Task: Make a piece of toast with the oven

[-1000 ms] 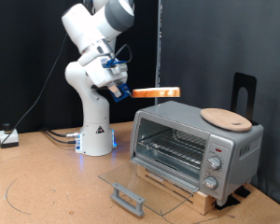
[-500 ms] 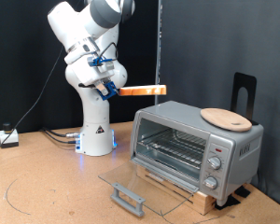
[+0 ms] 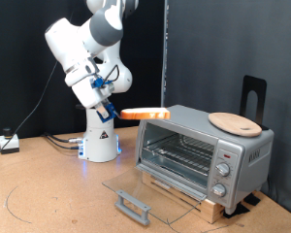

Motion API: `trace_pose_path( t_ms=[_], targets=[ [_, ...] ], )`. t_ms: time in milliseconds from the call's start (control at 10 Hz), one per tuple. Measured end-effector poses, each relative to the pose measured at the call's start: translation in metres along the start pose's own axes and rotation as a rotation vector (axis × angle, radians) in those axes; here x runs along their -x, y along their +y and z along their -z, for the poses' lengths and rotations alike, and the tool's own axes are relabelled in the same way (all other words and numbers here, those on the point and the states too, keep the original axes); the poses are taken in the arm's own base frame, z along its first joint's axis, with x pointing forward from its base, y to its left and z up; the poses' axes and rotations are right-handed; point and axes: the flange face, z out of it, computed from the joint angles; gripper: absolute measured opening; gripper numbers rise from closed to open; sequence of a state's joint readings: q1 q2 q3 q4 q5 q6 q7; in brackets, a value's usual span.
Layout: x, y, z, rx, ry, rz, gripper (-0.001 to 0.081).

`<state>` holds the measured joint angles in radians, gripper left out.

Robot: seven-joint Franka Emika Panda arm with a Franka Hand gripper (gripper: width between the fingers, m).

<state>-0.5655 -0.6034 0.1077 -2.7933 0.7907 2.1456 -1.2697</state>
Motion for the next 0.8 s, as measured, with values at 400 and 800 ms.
trace_pose_path(
  t_ms=[400, 800],
  targets=[
    [0.022, 0.038, -0.031, -0.017, -0.052, 0.016, 0.0395],
    [0.018, 0.052, -0.047, -0.046, -0.078, 0.035, 0.0395]
  ],
)
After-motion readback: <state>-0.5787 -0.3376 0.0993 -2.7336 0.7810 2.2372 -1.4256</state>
